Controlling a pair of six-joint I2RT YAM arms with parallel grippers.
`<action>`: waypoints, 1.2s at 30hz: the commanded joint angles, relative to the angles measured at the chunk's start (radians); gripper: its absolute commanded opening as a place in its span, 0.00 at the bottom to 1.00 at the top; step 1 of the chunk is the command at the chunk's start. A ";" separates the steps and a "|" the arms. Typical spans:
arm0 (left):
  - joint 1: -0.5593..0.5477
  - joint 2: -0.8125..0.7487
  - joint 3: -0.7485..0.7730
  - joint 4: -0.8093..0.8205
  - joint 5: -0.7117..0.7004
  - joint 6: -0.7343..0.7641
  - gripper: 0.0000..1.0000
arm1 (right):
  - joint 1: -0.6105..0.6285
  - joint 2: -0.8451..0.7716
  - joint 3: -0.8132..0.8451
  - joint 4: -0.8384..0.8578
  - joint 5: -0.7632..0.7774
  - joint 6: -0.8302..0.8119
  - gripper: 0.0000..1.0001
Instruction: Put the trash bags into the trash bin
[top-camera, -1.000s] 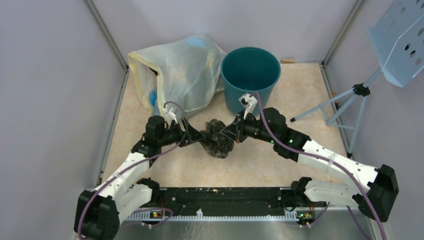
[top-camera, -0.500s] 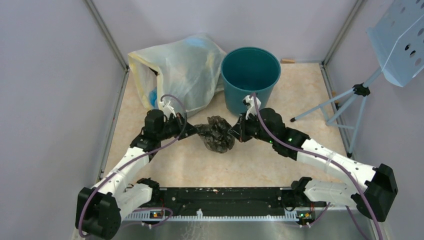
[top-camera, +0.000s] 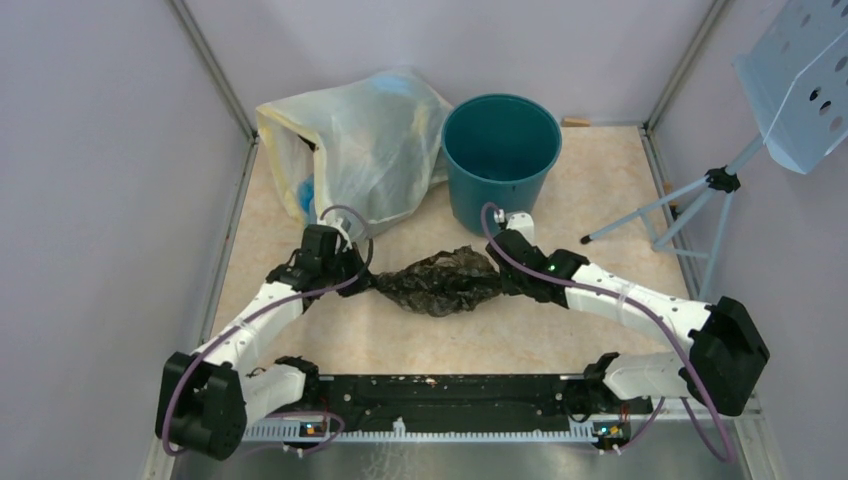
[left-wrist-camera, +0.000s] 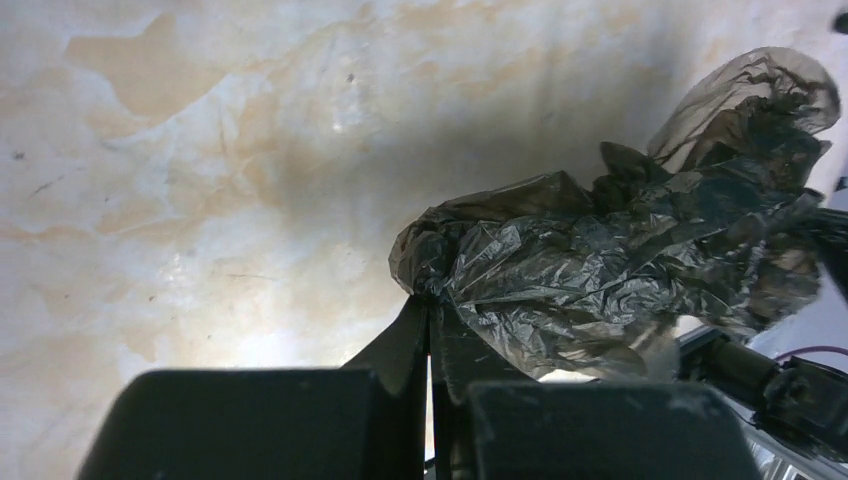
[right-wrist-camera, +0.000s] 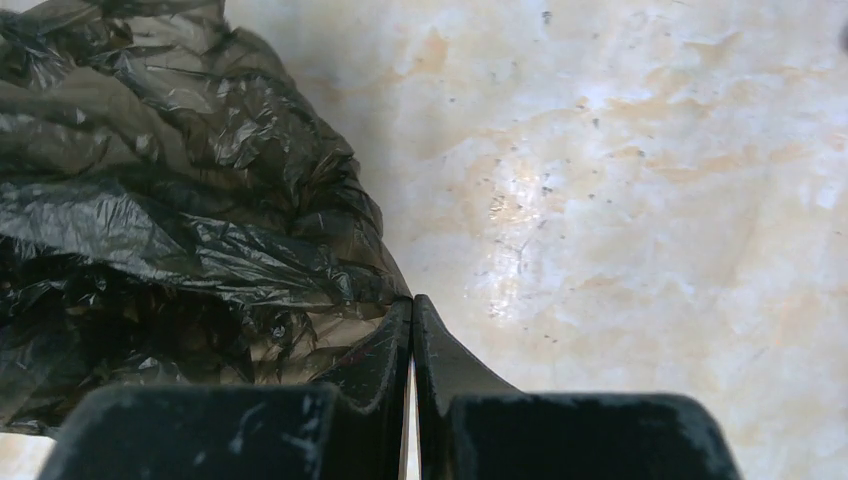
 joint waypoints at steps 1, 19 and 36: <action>0.006 0.064 0.050 -0.088 -0.050 0.052 0.00 | -0.008 -0.029 0.012 -0.052 0.124 0.045 0.00; 0.026 0.090 0.057 -0.172 -0.083 0.094 0.00 | -0.051 -0.070 0.030 -0.314 0.318 0.401 0.00; 0.023 0.007 -0.022 0.118 0.355 -0.001 0.00 | -0.107 -0.152 0.097 -0.099 -0.279 0.243 0.55</action>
